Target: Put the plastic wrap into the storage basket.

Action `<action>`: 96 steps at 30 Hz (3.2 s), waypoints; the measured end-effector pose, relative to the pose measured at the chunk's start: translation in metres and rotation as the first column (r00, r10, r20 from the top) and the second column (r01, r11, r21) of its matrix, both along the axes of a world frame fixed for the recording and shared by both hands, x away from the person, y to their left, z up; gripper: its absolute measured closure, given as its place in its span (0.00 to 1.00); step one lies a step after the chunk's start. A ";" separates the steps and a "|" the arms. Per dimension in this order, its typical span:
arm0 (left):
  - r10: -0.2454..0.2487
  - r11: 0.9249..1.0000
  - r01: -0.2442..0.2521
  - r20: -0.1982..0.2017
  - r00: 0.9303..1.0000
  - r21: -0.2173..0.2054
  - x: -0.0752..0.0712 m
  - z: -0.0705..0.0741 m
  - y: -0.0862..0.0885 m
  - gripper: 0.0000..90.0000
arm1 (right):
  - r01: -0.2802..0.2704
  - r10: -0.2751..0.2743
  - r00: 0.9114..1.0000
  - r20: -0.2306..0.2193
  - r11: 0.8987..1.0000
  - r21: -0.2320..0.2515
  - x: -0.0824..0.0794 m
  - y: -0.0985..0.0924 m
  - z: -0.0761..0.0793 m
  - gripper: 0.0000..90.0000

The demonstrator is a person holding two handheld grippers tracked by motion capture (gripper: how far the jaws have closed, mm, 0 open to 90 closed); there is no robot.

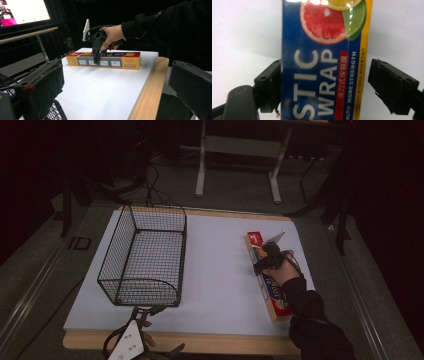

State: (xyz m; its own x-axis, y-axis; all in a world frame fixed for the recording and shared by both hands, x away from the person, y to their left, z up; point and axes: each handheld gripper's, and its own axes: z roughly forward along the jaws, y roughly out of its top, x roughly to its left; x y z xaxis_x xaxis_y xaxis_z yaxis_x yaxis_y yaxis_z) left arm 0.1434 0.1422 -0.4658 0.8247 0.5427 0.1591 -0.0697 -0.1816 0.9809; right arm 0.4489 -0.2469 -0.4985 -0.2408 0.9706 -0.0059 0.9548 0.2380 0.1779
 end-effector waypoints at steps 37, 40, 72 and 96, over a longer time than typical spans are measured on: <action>0.002 1.000 -0.002 0.002 1.000 0.012 0.001 -0.001 -0.002 0.01 | -0.040 0.042 0.998 0.039 0.998 -0.055 0.009 0.018 0.073 0.44; 0.001 1.000 -0.001 0.001 1.000 0.011 0.000 0.000 -0.002 0.01 | -0.059 0.061 0.997 0.056 0.998 -0.030 0.007 0.025 0.081 0.44; 0.003 1.000 -0.002 -0.004 1.000 0.018 -0.002 -0.003 -0.002 0.01 | -0.244 0.205 0.913 0.352 0.967 0.069 -0.008 0.156 0.172 0.44; 0.015 0.999 -0.015 -0.016 1.000 0.031 -0.003 -0.004 -0.004 0.01 | -0.337 0.245 0.839 0.486 0.935 0.111 -0.018 0.236 0.211 0.44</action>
